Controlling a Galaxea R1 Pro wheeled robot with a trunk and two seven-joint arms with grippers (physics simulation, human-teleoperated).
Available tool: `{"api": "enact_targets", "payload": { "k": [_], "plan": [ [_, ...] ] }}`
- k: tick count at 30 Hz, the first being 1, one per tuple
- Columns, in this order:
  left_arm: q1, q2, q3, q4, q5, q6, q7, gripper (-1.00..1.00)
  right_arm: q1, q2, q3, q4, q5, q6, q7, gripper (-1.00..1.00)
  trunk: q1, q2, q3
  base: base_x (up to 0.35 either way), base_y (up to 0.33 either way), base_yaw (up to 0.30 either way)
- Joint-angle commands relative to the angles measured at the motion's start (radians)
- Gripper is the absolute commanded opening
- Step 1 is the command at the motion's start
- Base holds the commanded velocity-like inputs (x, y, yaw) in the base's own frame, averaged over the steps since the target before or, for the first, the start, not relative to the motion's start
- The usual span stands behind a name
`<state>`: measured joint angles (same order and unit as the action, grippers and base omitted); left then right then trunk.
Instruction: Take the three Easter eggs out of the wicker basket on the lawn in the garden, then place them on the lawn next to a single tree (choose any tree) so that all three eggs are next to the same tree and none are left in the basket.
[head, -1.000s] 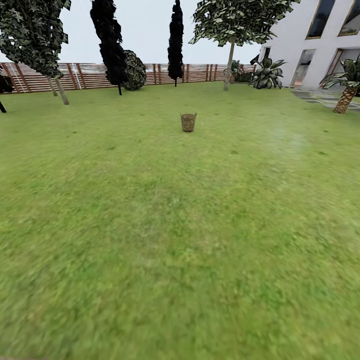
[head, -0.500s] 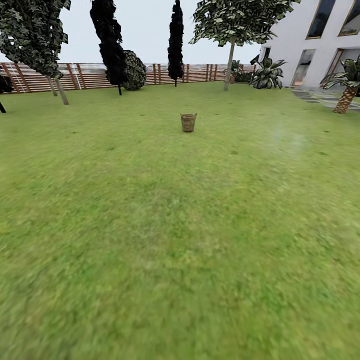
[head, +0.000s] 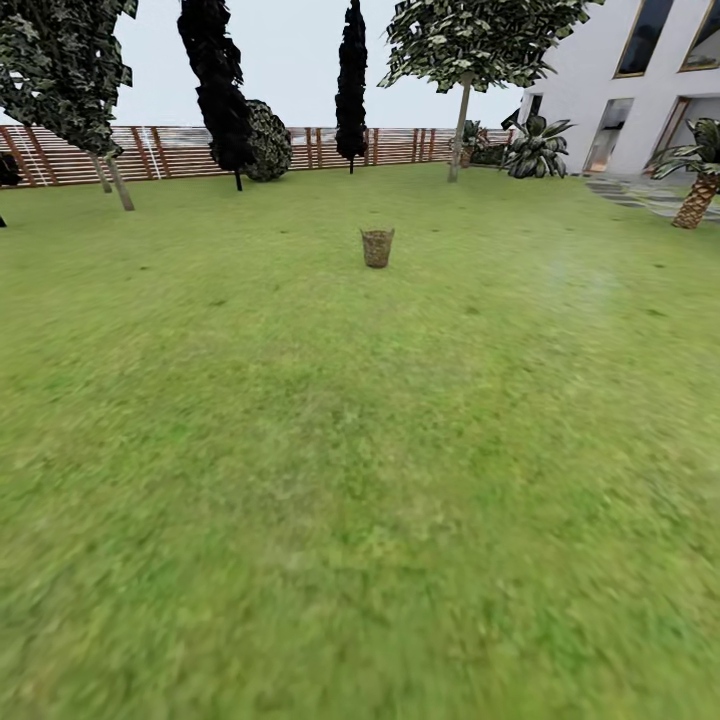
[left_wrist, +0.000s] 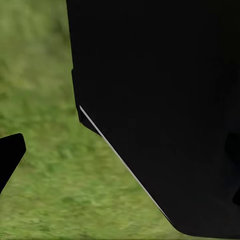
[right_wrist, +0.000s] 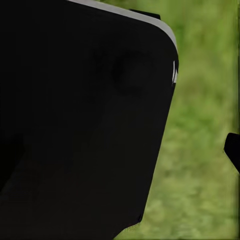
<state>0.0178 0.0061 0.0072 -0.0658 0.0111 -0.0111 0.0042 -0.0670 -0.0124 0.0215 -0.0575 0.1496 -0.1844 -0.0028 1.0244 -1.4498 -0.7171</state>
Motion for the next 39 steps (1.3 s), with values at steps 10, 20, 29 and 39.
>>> {"api": "enact_targets", "payload": {
  "k": [10,20,29,39],
  "plan": [
    [0.001,0.0,0.0,-0.002,0.001,-0.001,0.0,1.0,0.0,0.002,0.002,0.001,0.006,-0.003,0.0,1.0,0.001,0.0,-0.001,0.328,0.0,0.0],
    [0.001,0.0,0.0,-0.002,0.001,-0.001,0.0,1.0,0.0,0.002,0.002,0.001,0.005,-0.003,0.0,1.0,0.001,0.0,-0.001,0.324,0.0,0.0],
    [0.001,0.0,0.0,-0.002,0.001,-0.001,0.0,1.0,0.0,0.002,0.002,0.001,0.005,-0.003,0.0,1.0,0.001,0.0,-0.001,0.32,0.0,0.0],
    [0.001,0.0,0.0,-0.002,0.001,-0.001,0.0,1.0,0.0,0.002,0.002,0.001,0.005,-0.003,0.0,1.0,0.001,0.0,-0.001,0.314,0.0,0.0]
  ]
}}
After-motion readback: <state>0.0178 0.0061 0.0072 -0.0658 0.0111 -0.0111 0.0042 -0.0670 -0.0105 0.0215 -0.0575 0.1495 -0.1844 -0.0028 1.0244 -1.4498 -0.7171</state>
